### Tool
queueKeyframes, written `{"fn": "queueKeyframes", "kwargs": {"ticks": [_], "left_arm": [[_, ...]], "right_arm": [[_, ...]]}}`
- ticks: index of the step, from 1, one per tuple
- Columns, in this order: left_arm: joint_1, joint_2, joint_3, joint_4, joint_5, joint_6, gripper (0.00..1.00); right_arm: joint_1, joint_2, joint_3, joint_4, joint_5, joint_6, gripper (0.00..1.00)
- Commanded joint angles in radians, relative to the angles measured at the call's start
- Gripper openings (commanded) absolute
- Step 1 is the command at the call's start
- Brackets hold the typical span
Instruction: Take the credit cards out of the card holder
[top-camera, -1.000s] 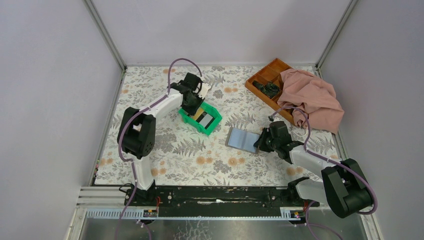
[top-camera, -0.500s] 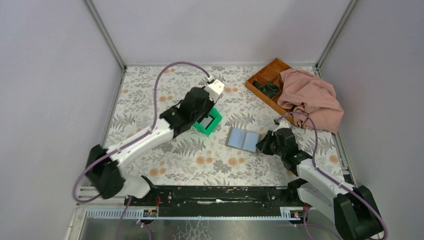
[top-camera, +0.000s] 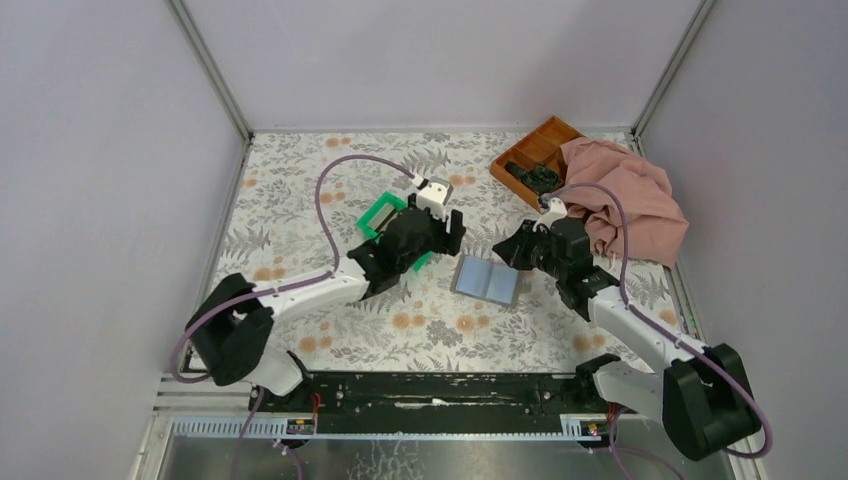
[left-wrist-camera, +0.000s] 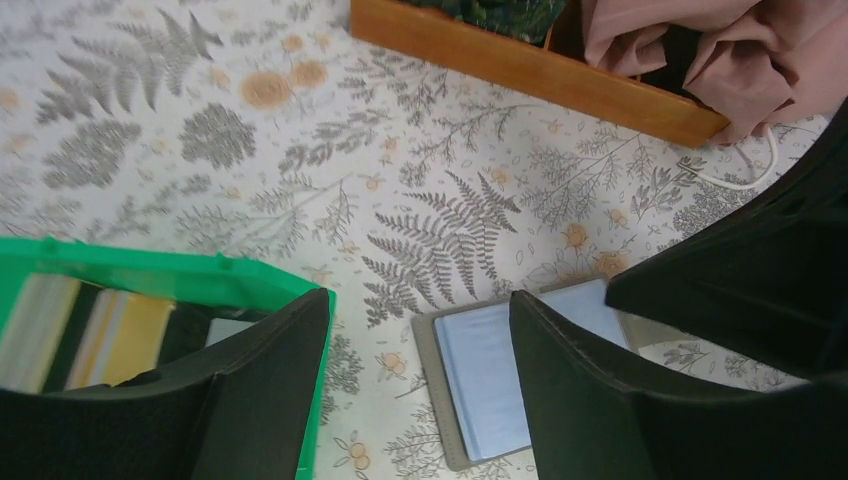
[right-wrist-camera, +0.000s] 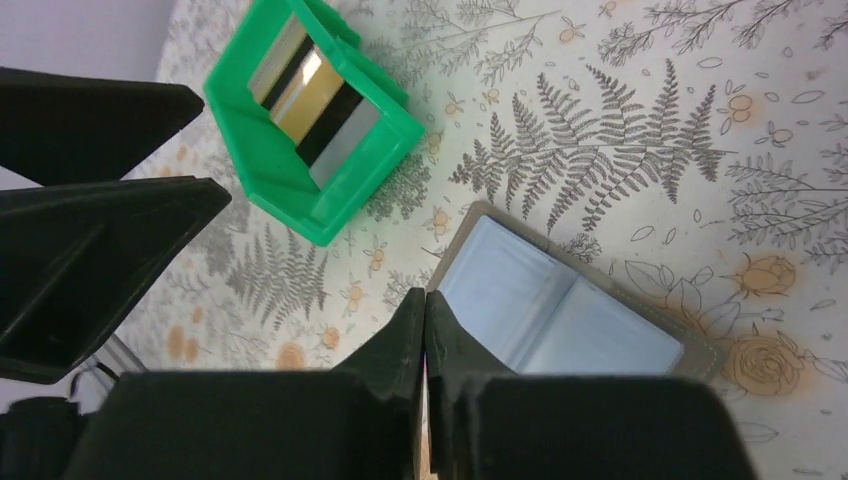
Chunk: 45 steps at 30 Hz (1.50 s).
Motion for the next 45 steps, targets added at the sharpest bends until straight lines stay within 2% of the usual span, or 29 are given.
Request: {"fn": "queueKeyframes", "kwargs": {"ticks": [1,2,3,4,5,11,16,25,30,36,43,45], "left_arm": [[0.004,0.036,-0.025,0.084,-0.017,-0.151,0.74],[0.004,0.033,-0.075,0.148,-0.013,-0.155,0.76],[0.004,0.023,-0.118,0.2,-0.021,-0.166,0.84],[0.004,0.016,-0.149,0.234,-0.036,-0.178,0.98],[0.004,0.011,-0.166,0.238,-0.044,-0.183,1.0],[0.004,0.061,-0.154,0.224,0.044,-0.201,1.0],[0.008,0.15,-0.124,0.209,0.056,-0.217,1.0],[0.007,0.157,-0.123,0.191,0.007,-0.222,0.96],[0.009,0.184,-0.105,0.176,0.027,-0.237,0.95],[0.008,0.207,-0.096,0.172,0.042,-0.258,0.94],[0.01,0.231,-0.073,0.135,0.042,-0.271,0.95],[0.012,0.24,-0.057,0.108,0.038,-0.273,0.95]], "right_arm": [[0.048,0.122,0.057,0.037,-0.076,-0.05,0.0],[0.075,0.132,0.069,0.018,-0.038,-0.079,0.0],[0.107,0.141,0.08,-0.001,0.008,-0.109,0.0],[0.131,0.148,0.084,-0.012,0.049,-0.134,0.0],[0.144,0.157,0.081,-0.01,0.057,-0.145,0.0],[0.209,0.219,0.025,0.093,0.055,-0.199,0.0],[0.296,0.326,0.106,-0.022,0.106,-0.248,0.0],[0.297,0.463,0.212,-0.23,0.275,-0.208,0.0],[0.287,0.513,0.249,-0.296,0.381,-0.178,0.0],[0.211,0.486,0.22,-0.283,0.414,-0.131,0.0],[0.197,0.338,0.173,-0.26,0.402,-0.121,0.0],[0.199,0.283,0.163,-0.277,0.342,-0.123,0.0]]}}
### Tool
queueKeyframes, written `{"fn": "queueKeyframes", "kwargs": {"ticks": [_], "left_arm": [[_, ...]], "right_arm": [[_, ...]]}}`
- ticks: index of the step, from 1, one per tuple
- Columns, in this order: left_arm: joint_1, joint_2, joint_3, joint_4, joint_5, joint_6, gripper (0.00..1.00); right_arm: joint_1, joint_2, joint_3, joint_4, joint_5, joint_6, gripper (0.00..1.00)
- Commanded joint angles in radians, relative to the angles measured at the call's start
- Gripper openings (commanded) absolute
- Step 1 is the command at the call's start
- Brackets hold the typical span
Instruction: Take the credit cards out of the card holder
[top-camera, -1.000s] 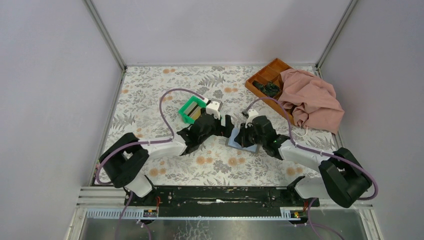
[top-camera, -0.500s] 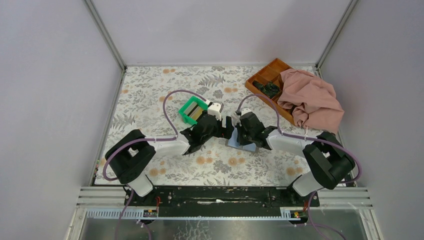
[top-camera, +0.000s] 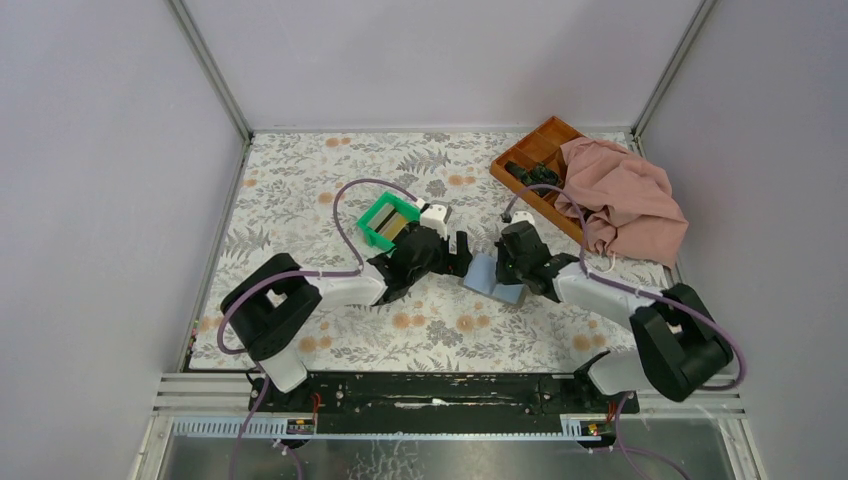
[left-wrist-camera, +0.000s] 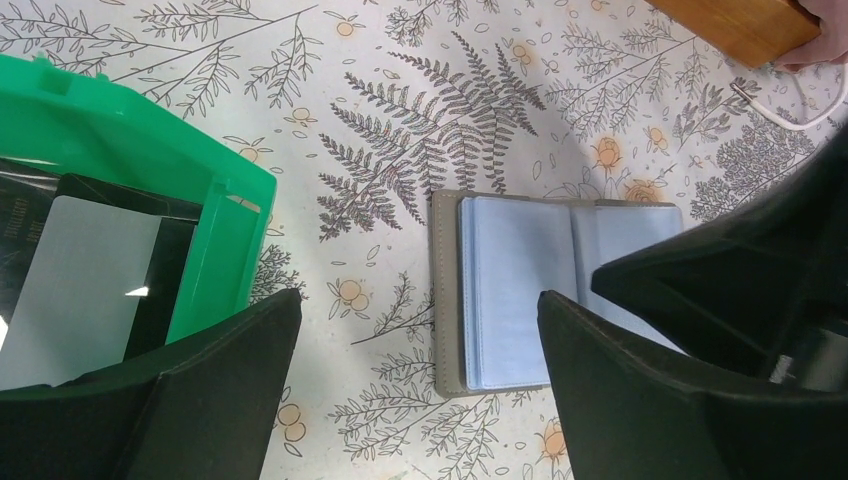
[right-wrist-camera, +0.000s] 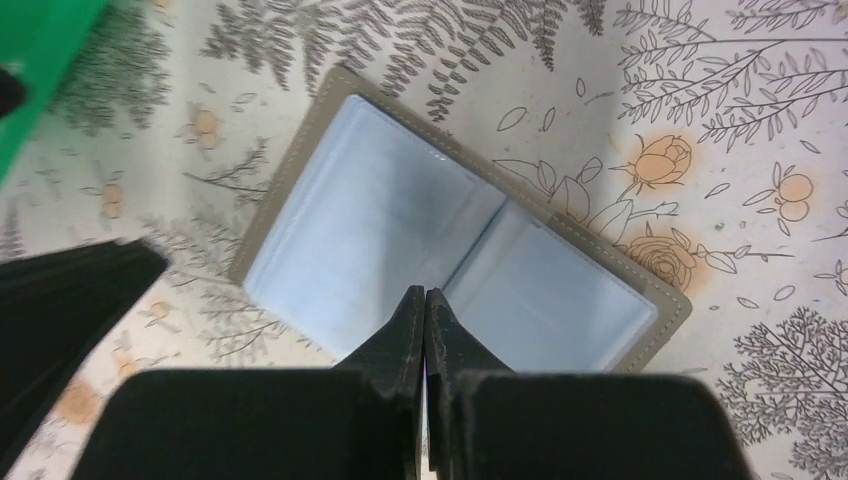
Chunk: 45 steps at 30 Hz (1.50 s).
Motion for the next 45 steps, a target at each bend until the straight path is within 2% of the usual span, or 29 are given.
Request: {"fn": "queueKeyframes", "kwargs": {"ticks": [1,4,8,16,20,27,31,37,39,40,45], "left_arm": [[0.009,0.027,0.053,-0.031,-0.013,-0.014,0.95],[0.011,0.038,0.06,-0.038,-0.004,-0.024,0.95],[0.014,0.047,0.071,-0.054,0.01,-0.034,0.95],[0.017,0.046,0.075,-0.062,0.012,-0.045,0.95],[0.017,0.046,0.078,-0.07,0.016,-0.047,0.95],[0.019,0.043,0.08,-0.079,0.006,-0.043,0.95],[0.021,0.048,0.082,-0.079,0.008,-0.043,0.95],[0.033,0.064,0.079,-0.069,0.026,-0.063,0.95],[0.039,0.069,0.069,-0.038,0.073,-0.08,0.87],[0.041,0.071,0.061,-0.018,0.098,-0.089,0.81],[0.055,0.084,0.031,0.061,0.201,-0.128,0.41]], "right_arm": [[0.009,-0.139,-0.021,-0.012,-0.069,0.01,0.0],[0.077,-0.2,-0.053,-0.032,-0.103,0.034,0.0],[0.181,-0.194,-0.098,-0.07,-0.071,0.117,0.0],[0.182,-0.165,-0.179,-0.09,0.033,0.246,0.0],[0.125,-0.104,-0.146,-0.142,0.072,0.259,0.0],[-0.104,-0.114,-0.165,-0.098,0.073,0.215,0.0],[-0.12,-0.146,-0.126,-0.101,0.053,0.161,0.0],[-0.121,-0.3,-0.116,-0.053,-0.043,0.131,0.0],[-0.121,-0.307,-0.092,-0.038,-0.009,0.112,0.0],[-0.121,-0.286,-0.064,-0.046,0.02,0.103,0.0],[-0.196,-0.072,0.114,-0.118,0.069,0.106,0.0]]}}
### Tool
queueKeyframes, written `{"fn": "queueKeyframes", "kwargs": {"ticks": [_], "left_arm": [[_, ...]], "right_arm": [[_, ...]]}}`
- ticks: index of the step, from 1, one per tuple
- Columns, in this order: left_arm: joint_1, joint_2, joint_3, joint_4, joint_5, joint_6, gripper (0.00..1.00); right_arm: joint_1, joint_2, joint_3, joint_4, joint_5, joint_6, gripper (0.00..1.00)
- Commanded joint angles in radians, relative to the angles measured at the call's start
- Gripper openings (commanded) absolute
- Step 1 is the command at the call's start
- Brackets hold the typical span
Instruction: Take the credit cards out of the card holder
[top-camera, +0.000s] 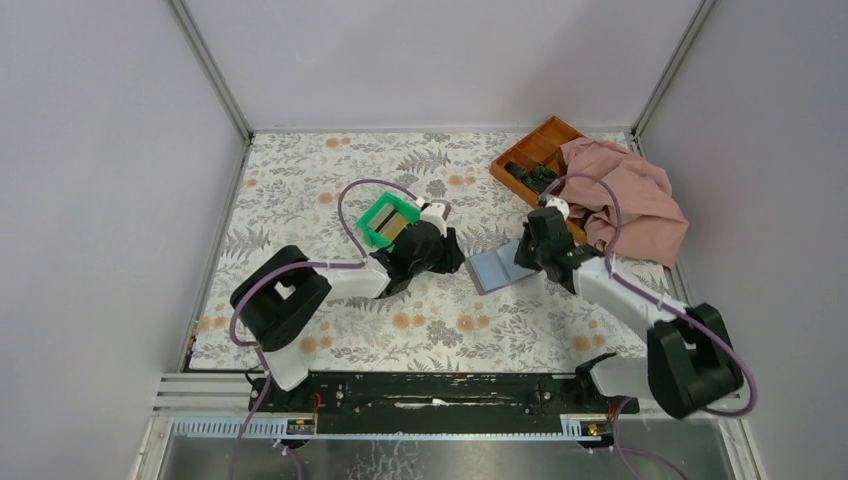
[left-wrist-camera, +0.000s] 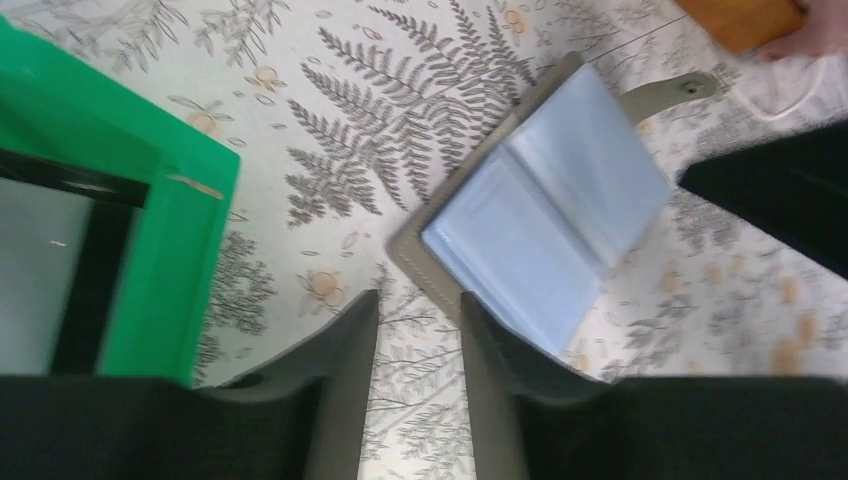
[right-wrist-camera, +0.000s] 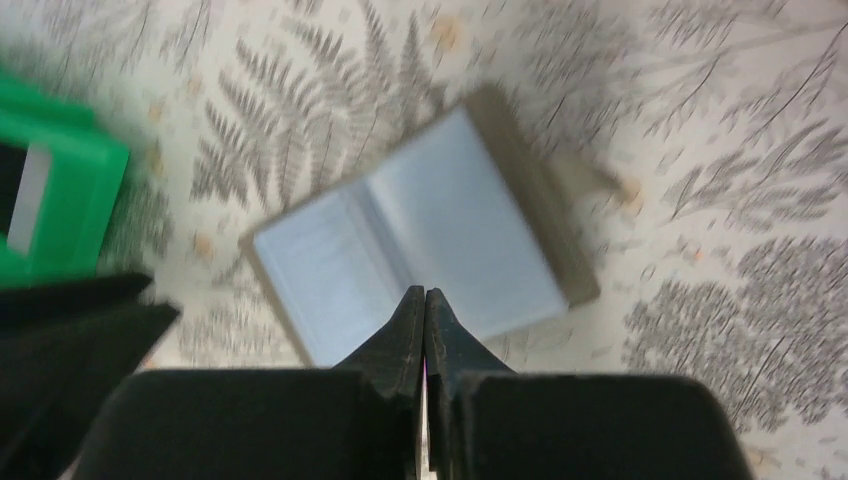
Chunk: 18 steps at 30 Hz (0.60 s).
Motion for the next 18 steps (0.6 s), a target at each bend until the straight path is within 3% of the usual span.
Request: {"fn": "queueKeyframes", "kwargs": {"ticks": [1,2,4,6,7,11,18], "left_arm": [[0.018,0.019,-0.026,0.119,0.112,-0.042,0.31],[0.019,0.022,-0.026,0.13,0.128,-0.044,0.2],[0.022,0.027,-0.023,0.131,0.149,-0.045,0.11],[0.022,0.026,-0.02,0.129,0.153,-0.045,0.11],[0.023,0.024,-0.022,0.129,0.152,-0.046,0.14],[0.028,0.014,-0.021,0.117,0.148,-0.048,0.21],[0.034,0.007,-0.018,0.103,0.146,-0.049,0.24]], "right_arm": [[-0.072,0.16,0.153,-0.018,0.071,-0.017,0.0],[-0.083,0.183,0.166,-0.007,0.079,-0.017,0.0],[-0.103,0.226,0.19,0.004,0.098,-0.021,0.01],[-0.108,0.275,0.226,-0.011,0.117,-0.036,0.22],[-0.108,0.299,0.244,-0.02,0.114,-0.045,0.25],[-0.108,0.356,0.24,-0.002,0.069,-0.049,0.23],[-0.104,0.389,0.15,0.081,-0.066,-0.018,0.16]]}}
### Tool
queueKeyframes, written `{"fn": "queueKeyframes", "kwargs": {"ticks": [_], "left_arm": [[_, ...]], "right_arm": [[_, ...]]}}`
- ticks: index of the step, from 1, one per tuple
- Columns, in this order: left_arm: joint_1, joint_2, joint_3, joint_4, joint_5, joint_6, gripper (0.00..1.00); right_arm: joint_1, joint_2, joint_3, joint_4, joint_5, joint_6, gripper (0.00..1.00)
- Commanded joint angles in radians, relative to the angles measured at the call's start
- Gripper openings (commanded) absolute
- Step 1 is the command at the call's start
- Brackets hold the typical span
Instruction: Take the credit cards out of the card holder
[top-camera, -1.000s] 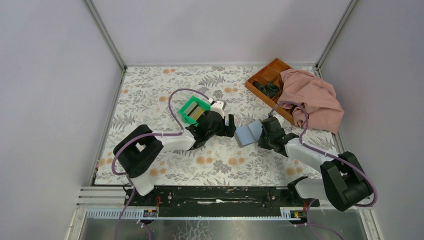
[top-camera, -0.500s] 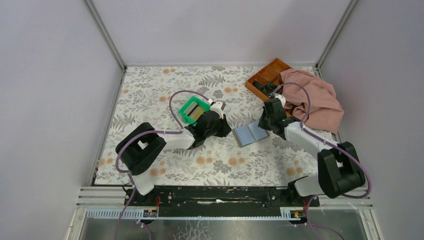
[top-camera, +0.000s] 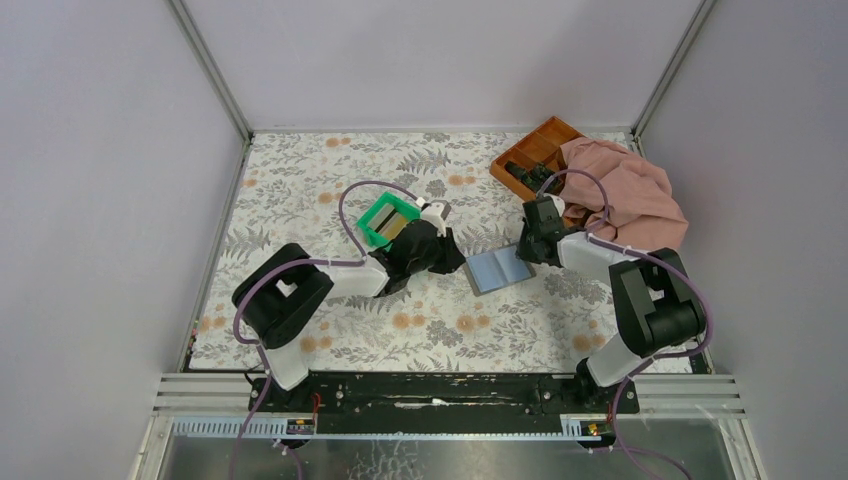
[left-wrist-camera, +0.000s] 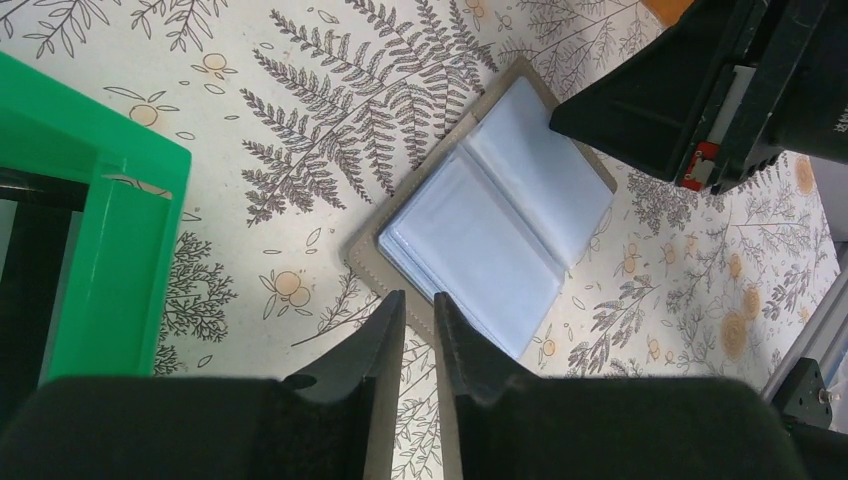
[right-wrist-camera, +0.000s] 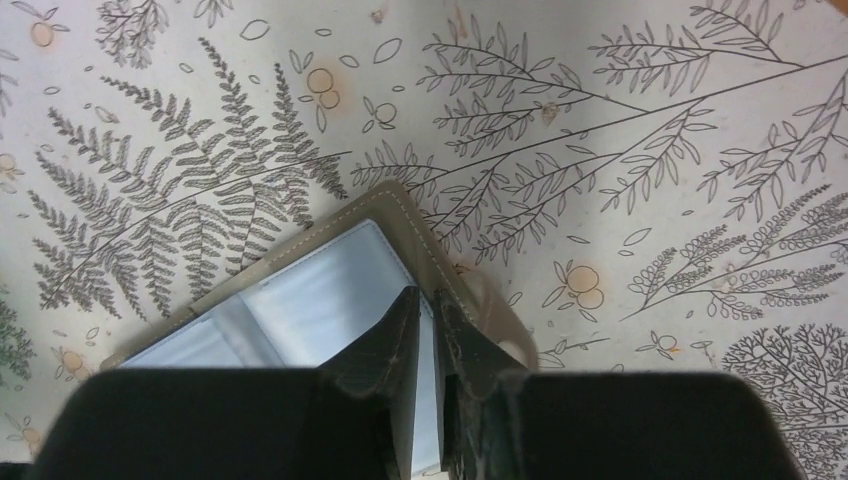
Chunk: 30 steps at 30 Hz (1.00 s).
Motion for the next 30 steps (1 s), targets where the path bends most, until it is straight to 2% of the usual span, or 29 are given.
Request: {"fn": "queueKeyframes", "kwargs": {"ticks": [1,12,15,16,17,23,24,27,30], "left_arm": [[0.01,-0.009,0.001,0.04,0.015,-0.004,0.24],[0.018,0.018,0.007,0.046,0.056,-0.017,0.23],[0.022,0.022,0.005,0.056,0.079,-0.018,0.15],[0.024,0.02,0.001,0.064,0.087,-0.017,0.1],[0.026,0.02,-0.002,0.072,0.097,-0.016,0.01],[0.03,0.026,-0.026,0.154,0.219,-0.107,0.0],[0.031,0.028,-0.037,0.199,0.255,-0.141,0.03],[0.029,0.036,-0.069,0.291,0.297,-0.199,0.28],[0.032,0.039,-0.079,0.279,0.258,-0.199,0.4]], "right_arm": [[0.011,0.001,-0.049,0.07,-0.102,0.02,0.15],[0.086,-0.119,-0.101,0.056,-0.101,0.055,0.13],[0.096,-0.196,-0.104,0.06,-0.105,0.021,0.11],[0.1,-0.213,-0.101,0.06,-0.114,0.005,0.1],[0.102,-0.224,-0.096,0.058,-0.123,-0.01,0.1],[0.149,-0.183,-0.025,0.043,-0.171,-0.104,0.08],[0.156,-0.166,-0.014,0.049,-0.183,-0.115,0.07],[0.169,-0.111,0.009,0.064,-0.215,-0.133,0.0],[0.185,-0.065,0.028,0.067,-0.227,-0.147,0.0]]}}
